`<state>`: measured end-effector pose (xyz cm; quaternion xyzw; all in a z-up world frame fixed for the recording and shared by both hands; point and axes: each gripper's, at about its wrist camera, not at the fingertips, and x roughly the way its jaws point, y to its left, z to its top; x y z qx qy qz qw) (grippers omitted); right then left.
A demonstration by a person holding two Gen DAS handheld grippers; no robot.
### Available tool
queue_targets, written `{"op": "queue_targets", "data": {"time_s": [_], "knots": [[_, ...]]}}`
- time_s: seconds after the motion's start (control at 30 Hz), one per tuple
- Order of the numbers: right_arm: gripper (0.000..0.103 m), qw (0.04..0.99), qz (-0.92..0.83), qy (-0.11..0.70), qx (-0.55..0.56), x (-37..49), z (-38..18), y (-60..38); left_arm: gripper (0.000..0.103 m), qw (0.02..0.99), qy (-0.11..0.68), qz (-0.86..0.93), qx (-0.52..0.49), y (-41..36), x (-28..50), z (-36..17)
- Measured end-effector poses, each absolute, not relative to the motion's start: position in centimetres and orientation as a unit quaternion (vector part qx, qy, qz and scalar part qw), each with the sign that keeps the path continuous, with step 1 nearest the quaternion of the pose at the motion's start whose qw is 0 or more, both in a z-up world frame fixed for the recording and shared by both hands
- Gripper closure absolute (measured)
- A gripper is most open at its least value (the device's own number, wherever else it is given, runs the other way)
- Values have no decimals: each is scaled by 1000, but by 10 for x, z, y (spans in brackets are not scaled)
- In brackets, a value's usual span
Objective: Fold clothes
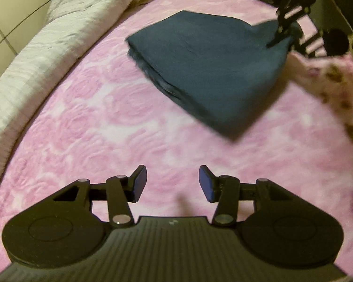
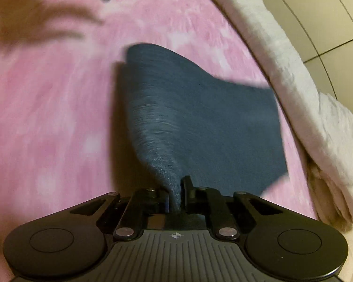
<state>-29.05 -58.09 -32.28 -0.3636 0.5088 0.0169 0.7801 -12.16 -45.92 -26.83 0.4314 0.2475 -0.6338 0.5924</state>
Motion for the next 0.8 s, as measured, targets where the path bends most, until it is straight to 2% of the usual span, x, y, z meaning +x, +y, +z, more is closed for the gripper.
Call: {"op": "queue_targets", "data": {"time_s": [0.2, 0.27, 0.33, 0.37, 0.43, 0.5, 0.53, 0.57, 0.63, 0.7, 0.8], "knots": [[91, 733, 15, 550, -399, -386, -306, -661, 59, 553, 250, -663, 440, -492, -168, -268], [86, 723, 3, 560, -405, -404, -309, -674, 59, 545, 248, -667, 443, -513, -179, -267], [75, 737, -23, 565, -370, -413, -307, -678, 59, 543, 243, -671, 442, -536, -183, -264], [74, 744, -36, 568, -351, -417, -306, -679, 59, 544, 237, -672, 442, -548, -184, -262], [73, 773, -95, 571, -261, -425, -299, -684, 58, 547, 228, -673, 442, -575, -182, -258], [69, 808, -162, 554, -119, -432, -287, -697, 57, 554, 226, -669, 440, -604, -176, -256], [60, 823, -197, 532, -31, -439, -281, -704, 56, 558, 228, -666, 438, -619, -172, -257], [56, 834, -236, 494, 76, -450, -277, -714, 55, 564, 232, -663, 435, -635, -168, -258], [38, 828, -293, 405, 251, -468, -278, -727, 55, 571, 245, -660, 423, -664, -158, -263], [37, 798, -335, 321, 386, -480, -291, -735, 55, 572, 259, -653, 423, -692, -149, -272], [37, 754, -364, 232, 495, -484, -319, -746, 54, 553, 271, -655, 439, -716, -143, -286]]}}
